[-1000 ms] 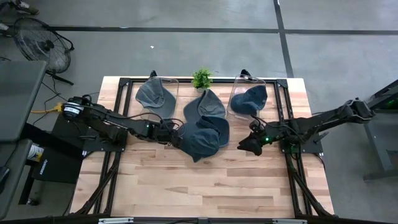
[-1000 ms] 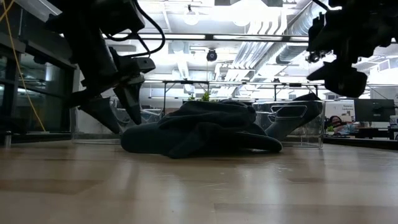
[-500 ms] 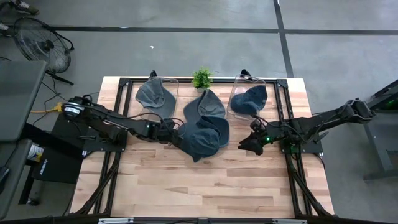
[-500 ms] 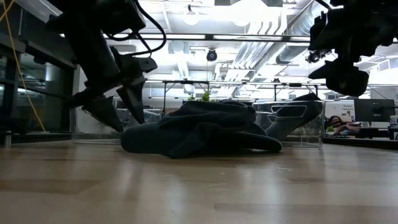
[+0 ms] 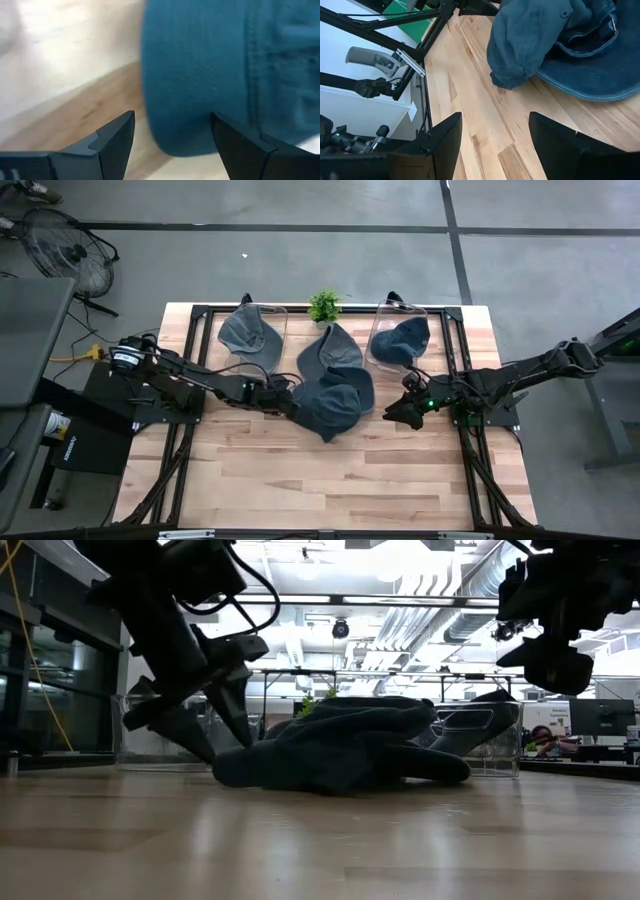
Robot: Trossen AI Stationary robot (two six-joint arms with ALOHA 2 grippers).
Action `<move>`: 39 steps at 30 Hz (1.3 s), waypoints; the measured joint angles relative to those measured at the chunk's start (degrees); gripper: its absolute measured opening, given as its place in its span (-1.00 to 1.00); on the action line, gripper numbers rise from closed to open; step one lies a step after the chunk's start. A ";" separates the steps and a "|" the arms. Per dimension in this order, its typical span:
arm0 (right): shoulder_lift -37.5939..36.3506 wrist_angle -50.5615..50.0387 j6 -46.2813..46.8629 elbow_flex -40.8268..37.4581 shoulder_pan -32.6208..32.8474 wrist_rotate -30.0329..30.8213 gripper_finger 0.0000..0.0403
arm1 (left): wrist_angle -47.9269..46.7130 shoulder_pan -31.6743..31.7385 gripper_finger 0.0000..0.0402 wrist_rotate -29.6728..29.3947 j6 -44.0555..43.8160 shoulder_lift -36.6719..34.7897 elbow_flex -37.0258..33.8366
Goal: Pick & Place hat
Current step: Put the bottom blue cap into the right transparent bin
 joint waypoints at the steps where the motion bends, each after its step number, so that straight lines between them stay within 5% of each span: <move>1: 0.00 -0.01 0.00 0.00 0.00 0.00 0.11 | 0.50 0.00 0.28 0.96 0.08 0.00 0.00; 16: 0.00 -0.02 -0.94 0.00 0.00 -0.02 0.11 | 3.81 0.00 0.27 3.59 -2.92 0.00 0.00; 30: 0.00 -0.02 -1.67 0.00 0.00 -0.02 0.11 | 14.57 -0.02 -0.17 5.17 -2.87 0.00 -0.04; 39: 0.00 0.01 -2.58 0.00 0.00 -0.03 0.11 | 21.18 -0.01 -0.24 5.16 -2.48 0.00 -0.04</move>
